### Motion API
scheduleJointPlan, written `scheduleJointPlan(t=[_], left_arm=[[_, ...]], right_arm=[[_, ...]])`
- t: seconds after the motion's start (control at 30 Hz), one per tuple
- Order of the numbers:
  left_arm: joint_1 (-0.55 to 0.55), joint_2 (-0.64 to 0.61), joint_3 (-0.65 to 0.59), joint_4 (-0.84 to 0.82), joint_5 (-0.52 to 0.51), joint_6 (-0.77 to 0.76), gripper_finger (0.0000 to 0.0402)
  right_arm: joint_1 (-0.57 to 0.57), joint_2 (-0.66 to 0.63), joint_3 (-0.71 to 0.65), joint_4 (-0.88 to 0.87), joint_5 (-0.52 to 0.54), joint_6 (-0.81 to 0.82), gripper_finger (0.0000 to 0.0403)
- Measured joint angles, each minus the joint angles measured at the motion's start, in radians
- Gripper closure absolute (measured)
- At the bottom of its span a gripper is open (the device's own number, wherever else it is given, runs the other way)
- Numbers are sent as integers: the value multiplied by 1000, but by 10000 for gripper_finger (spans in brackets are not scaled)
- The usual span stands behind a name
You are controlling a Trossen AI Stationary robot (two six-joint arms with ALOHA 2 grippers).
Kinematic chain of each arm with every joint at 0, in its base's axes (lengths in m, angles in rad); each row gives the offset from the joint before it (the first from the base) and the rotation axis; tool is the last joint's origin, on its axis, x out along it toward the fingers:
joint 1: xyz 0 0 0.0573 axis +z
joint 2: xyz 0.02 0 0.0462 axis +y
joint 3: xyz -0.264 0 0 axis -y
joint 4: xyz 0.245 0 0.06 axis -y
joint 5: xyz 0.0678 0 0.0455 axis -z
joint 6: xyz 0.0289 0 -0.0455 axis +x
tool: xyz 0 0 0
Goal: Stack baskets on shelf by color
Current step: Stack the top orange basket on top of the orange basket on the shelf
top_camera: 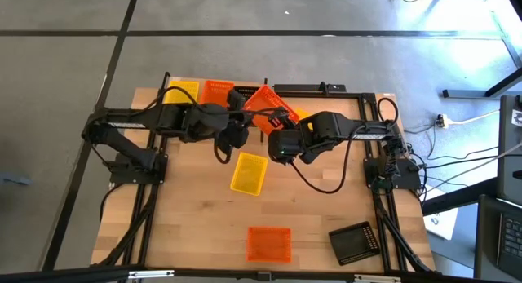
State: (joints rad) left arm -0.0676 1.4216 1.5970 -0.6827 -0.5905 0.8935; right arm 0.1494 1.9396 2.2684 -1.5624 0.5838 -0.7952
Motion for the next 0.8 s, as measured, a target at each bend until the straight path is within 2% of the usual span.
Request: scheduleJointPlan(t=[0.4, 0.8], left_arm=[[33, 1, 0, -43, 10, 0, 346], [33, 65, 3, -70, -1, 38, 353]], right_arm=[[5, 0, 0, -5, 1, -13, 403], [5, 0, 0, -18, -4, -22, 403]])
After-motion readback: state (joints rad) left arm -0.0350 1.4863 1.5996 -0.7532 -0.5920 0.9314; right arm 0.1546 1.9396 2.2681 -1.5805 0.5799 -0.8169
